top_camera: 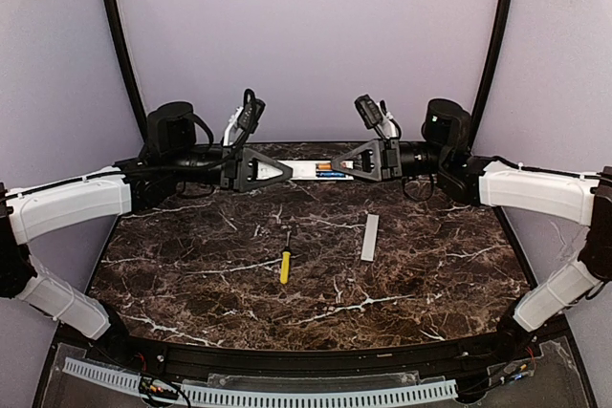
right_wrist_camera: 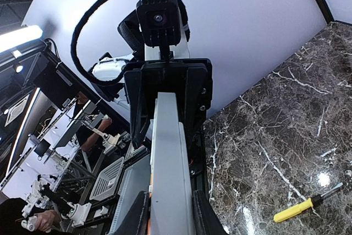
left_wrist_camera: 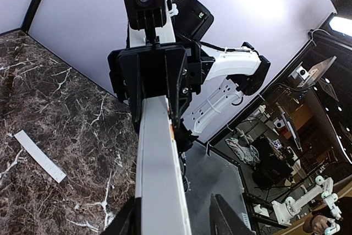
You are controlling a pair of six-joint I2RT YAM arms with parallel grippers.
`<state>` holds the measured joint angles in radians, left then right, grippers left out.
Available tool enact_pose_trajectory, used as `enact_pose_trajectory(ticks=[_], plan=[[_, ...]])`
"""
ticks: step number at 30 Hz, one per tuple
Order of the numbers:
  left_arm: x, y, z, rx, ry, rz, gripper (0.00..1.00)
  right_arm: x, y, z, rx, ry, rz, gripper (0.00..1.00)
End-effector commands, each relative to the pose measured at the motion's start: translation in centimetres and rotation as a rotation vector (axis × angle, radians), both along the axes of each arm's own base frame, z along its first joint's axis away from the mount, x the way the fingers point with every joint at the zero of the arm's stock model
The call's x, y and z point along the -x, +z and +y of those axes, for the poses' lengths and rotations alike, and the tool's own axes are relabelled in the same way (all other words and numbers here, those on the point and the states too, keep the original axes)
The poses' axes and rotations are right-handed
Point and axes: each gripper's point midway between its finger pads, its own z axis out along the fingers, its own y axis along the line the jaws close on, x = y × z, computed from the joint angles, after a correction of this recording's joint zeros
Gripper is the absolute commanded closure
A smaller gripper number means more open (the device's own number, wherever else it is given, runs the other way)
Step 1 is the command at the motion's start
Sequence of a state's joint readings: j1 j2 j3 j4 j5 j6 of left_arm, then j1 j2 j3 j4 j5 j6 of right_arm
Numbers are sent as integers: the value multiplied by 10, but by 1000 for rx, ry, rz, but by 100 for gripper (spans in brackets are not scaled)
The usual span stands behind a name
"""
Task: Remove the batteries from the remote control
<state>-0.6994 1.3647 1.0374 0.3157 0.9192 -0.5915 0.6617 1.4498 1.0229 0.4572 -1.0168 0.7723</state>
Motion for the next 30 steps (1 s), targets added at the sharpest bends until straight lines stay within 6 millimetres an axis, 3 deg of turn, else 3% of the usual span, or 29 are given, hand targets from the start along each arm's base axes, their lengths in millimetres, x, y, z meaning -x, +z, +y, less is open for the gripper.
enact_pose_trajectory(ticks=[1,11,18,30], plan=[[2,5,-2,6,-10,-9,61,-5,18,1,-38,-11,-47,100],[-1,2,-4,0,1,-6,74,-1,15,2,-26,4,-49,100],[-2,0,-4,-11,10,-5,48,0,15,3,-13,5,-57,100],[-11,-10,-4,-47,51,0,42,0,12,4,-16,13,-45,100]])
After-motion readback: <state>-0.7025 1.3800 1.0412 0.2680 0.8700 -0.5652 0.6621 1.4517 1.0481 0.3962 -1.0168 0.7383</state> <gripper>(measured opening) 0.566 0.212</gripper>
